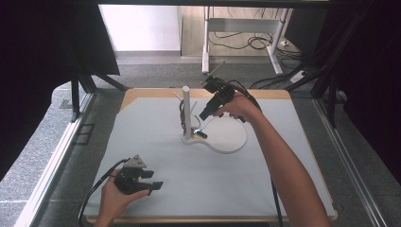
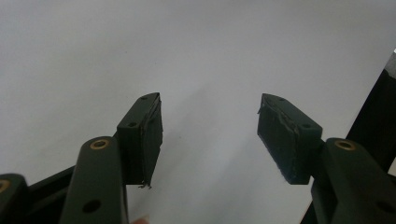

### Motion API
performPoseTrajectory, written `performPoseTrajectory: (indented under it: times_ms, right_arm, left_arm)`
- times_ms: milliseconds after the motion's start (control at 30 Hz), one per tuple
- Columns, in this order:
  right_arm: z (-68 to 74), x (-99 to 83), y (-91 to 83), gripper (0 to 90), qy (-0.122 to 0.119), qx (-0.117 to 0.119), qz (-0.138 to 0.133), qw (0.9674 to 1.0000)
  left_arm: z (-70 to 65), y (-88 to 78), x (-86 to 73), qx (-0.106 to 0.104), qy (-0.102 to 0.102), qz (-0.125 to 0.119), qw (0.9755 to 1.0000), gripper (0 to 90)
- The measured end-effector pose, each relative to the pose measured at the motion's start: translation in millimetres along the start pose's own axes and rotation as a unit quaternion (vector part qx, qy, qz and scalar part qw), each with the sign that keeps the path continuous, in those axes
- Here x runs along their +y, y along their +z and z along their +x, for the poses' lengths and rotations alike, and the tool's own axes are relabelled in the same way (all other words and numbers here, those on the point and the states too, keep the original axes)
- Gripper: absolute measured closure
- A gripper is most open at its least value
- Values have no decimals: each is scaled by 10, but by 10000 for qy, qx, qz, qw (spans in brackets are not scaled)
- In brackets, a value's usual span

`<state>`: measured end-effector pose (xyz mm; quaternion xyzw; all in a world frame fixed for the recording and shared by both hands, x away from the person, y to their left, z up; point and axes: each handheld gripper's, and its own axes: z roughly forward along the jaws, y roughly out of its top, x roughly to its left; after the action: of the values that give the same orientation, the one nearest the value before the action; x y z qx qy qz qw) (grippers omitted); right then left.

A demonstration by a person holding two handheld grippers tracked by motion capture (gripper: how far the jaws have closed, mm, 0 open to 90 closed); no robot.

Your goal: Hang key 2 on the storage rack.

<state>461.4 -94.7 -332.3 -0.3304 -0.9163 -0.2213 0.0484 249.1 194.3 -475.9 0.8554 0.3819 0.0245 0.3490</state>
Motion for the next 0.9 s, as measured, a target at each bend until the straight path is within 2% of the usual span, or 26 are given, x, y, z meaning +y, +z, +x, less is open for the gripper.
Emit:
performPoseTrajectory:
  times_ms: [33, 133, 167, 400, 433, 467, 500, 533, 667, 700, 733, 867, 900]
  right_arm:
    - [0, 0, 0, 512, 0, 0, 0, 10000]
    - [23, -192, -63, 496, -88, 55, -92, 9999]
    - [23, -192, -63, 496, -88, 55, -92, 9999]
    - [71, -745, -182, 478, -272, 79, -314, 9991]
    - [71, -745, -182, 478, -272, 79, -314, 9991]
    - [54, -914, -208, 478, -235, 107, -439, 9987]
    - [54, -914, -208, 478, -235, 107, -439, 9987]
    - [22, -1084, -222, 478, -170, 72, -551, 9983]
    - [-51, -1404, -221, 475, -45, -25, -745, 9972]
    - [-51, -1404, -221, 475, -45, -25, -745, 9972]
    - [-87, -1556, -201, 475, 34, -29, -904, 9959]
    - [-144, -1828, -90, 475, 102, -105, -1040, 9945]
    - [-144, -1828, -90, 475, 102, -105, -1040, 9945]
  left_arm:
    - [0, 0, 0, 0, 0, 0, 10000, 405]
    - [4, 19, 15, -11, -49, -5, 10000, 405]
    - [4, 19, 15, -11, -49, -5, 10000, 404]
    - [16, 40, 45, 6, 32, 31, 10000, 405]
    - [16, 40, 45, 6, 32, 31, 10000, 405]
    - [2, 31, 37, -29, 36, 15, 10000, 405]
    - [2, 31, 37, -29, 36, 15, 10000, 405]
    - [-10, 17, 32, -43, 24, -17, 10000, 405]
    - [-4, -8, 26, 37, 24, -21, 10000, 404]
    - [-4, -8, 26, 37, 24, -21, 10000, 404]
    - [-2, -9, 17, 44, -23, -21, 10000, 404]
    - [9, -7, -3, 96, -46, 22, 9999, 404]
    - [13, -5, -10, 97, -56, 14, 9999, 404]
